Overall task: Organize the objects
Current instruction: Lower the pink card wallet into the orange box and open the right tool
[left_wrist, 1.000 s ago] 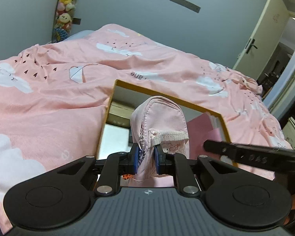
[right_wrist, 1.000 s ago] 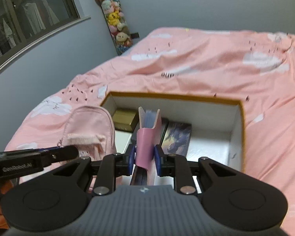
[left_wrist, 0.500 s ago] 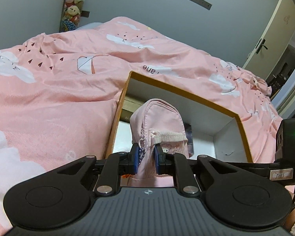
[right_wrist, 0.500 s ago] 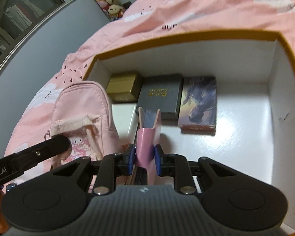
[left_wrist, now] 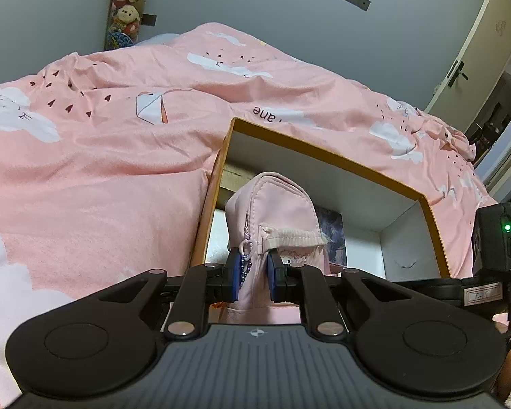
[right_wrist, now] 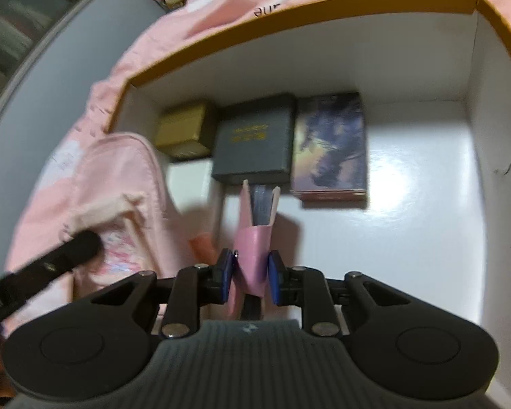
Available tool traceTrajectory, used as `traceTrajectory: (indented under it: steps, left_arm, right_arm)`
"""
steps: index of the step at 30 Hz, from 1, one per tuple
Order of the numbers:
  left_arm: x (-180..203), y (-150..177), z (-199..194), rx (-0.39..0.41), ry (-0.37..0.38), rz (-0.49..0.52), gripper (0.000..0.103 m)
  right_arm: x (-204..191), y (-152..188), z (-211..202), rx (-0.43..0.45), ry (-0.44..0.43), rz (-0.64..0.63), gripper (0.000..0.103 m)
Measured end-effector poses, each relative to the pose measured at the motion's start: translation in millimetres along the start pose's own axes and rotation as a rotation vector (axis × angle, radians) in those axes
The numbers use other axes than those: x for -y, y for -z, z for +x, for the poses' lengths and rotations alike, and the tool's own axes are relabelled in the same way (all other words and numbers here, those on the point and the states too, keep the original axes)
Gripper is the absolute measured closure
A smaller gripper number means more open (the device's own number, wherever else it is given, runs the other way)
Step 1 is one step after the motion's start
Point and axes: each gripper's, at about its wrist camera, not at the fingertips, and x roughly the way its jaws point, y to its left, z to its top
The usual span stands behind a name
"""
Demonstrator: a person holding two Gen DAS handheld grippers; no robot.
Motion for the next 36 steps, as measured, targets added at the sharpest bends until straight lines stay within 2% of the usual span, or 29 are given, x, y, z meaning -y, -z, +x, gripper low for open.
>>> traceTrajectory:
  steps: [9, 11, 19, 25, 27, 29, 31, 33, 36]
  left_arm:
    - [0, -1, 3, -0.012, -0.001, 0.003, 0.086]
    - [0, -2, 4, -0.012, 0.000, 0.003, 0.086]
    - [0, 0, 4, -0.008, -0.005, 0.005, 0.085]
    - [0, -1, 3, -0.002, -0.007, 0.006, 0.085]
    - [0, -1, 3, -0.002, -0.007, 0.004, 0.085]
    - [0, 0, 2, 0.001, -0.009, 0.004, 0.085]
    - [-1, 1, 2, 0.005, -0.011, 0.002, 0.085]
    - [-1, 2, 1, 0.009, -0.014, 0.000, 0.085]
    - [-1, 3, 0, 0.009, -0.013, 0.000, 0.085]
  right_arm:
    - [-13, 2, 11, -0.049, 0.126, -0.113, 0.065]
    - [-18, 2, 11, -0.052, 0.160, -0.144, 0.059]
    - [-24, 2, 17, -0.094, 0.247, -0.199, 0.052]
    - [-22, 0, 22, -0.107, 0.232, -0.190, 0.054]
    - [-24, 1, 23, -0.110, 0.225, -0.185, 0.058]
    - [-23, 1, 22, -0.116, 0.198, -0.168, 0.059]
    - [-20, 1, 22, -0.119, 0.150, -0.133, 0.069]
    - [-15, 2, 22, -0.123, 0.075, -0.093, 0.073]
    - [-15, 4, 21, -0.112, 0.070, -0.103, 0.073]
